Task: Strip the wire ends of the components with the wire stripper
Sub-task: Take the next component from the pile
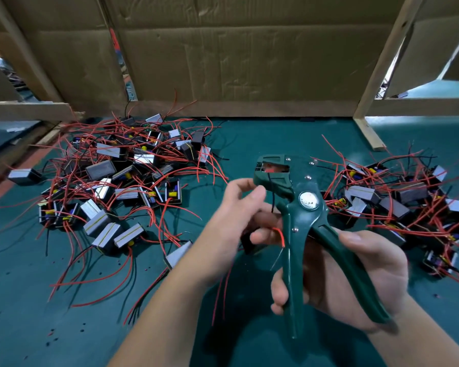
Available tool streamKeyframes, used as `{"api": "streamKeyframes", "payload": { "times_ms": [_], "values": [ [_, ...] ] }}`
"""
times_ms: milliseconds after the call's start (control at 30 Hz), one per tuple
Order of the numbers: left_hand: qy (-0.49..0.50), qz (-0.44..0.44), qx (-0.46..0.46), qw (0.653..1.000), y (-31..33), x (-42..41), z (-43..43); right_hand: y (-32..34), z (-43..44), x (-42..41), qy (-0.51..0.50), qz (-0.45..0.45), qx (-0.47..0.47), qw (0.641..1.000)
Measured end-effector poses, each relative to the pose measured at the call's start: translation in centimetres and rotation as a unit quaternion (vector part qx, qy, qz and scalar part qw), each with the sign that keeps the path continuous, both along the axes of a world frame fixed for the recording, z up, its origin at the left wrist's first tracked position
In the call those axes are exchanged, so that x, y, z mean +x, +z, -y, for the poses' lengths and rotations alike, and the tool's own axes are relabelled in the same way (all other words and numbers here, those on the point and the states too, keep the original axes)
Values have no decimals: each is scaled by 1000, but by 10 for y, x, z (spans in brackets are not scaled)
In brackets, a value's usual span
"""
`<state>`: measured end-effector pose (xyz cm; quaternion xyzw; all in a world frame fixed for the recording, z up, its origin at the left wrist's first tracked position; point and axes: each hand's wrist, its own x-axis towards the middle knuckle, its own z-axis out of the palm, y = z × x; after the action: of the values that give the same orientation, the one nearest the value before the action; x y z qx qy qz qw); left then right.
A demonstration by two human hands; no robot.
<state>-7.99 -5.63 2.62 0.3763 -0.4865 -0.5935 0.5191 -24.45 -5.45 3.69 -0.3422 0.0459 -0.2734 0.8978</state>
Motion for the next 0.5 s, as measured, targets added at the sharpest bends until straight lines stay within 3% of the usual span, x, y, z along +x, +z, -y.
{"api": "streamKeyframes", "payload": {
  "times_ms": [233,367,433,500],
  "values": [
    [65,142,-13,988,2,-3,-2,1,8,-6,-25,99,78,992],
    [92,145,-19,985,4,-2,1,7,10,-13,-56,129,95,985],
    [96,136,-13,986,5,-2,1,7,12,-16,-73,94,89,989],
    [95,120,-23,988,5,0,2,3,14,-18,-121,-22,54,991]
  ]
}}
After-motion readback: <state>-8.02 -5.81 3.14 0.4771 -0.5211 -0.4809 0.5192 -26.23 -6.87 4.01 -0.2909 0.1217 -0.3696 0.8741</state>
